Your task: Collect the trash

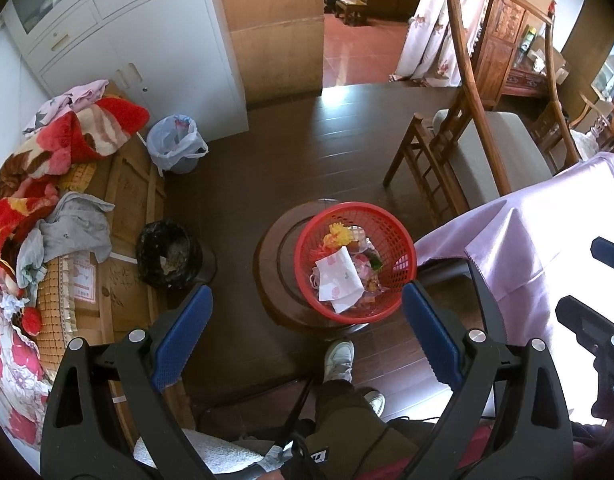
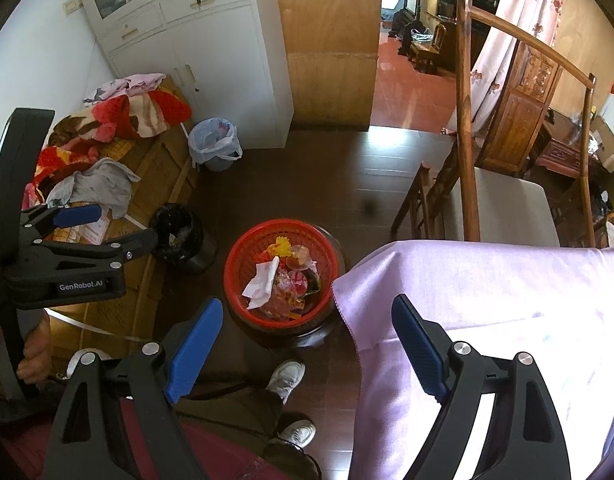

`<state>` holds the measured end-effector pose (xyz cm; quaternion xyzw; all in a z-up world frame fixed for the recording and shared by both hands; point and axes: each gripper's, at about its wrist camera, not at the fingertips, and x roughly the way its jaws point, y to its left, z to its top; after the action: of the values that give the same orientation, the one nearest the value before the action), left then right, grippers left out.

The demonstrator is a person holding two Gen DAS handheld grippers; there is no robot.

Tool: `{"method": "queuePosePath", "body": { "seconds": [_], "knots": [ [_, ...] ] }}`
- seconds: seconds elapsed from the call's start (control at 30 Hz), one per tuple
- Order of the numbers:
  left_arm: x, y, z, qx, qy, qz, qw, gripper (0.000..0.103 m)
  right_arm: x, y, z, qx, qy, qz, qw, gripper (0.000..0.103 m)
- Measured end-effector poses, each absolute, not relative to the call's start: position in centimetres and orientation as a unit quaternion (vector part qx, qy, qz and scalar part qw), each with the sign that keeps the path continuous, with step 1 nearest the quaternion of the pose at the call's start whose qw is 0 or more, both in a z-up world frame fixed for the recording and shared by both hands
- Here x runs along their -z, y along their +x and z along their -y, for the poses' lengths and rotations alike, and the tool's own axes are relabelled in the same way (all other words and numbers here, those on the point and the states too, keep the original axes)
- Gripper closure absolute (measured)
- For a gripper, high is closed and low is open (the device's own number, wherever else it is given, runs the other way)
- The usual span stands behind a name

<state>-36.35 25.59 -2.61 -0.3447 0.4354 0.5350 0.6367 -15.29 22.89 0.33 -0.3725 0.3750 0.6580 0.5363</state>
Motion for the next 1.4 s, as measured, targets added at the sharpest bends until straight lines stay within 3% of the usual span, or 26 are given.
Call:
{"method": "queuePosePath", "body": {
  "seconds": [1.4],
  "knots": [
    [3.0, -35.8, -25.68, -0.522, -0.339, -0.445, 0.644, 0.011, 0.38, -15.91, -22.39, -0.653, -0.381, -0.38, 0.533, 0.018]
  ]
}}
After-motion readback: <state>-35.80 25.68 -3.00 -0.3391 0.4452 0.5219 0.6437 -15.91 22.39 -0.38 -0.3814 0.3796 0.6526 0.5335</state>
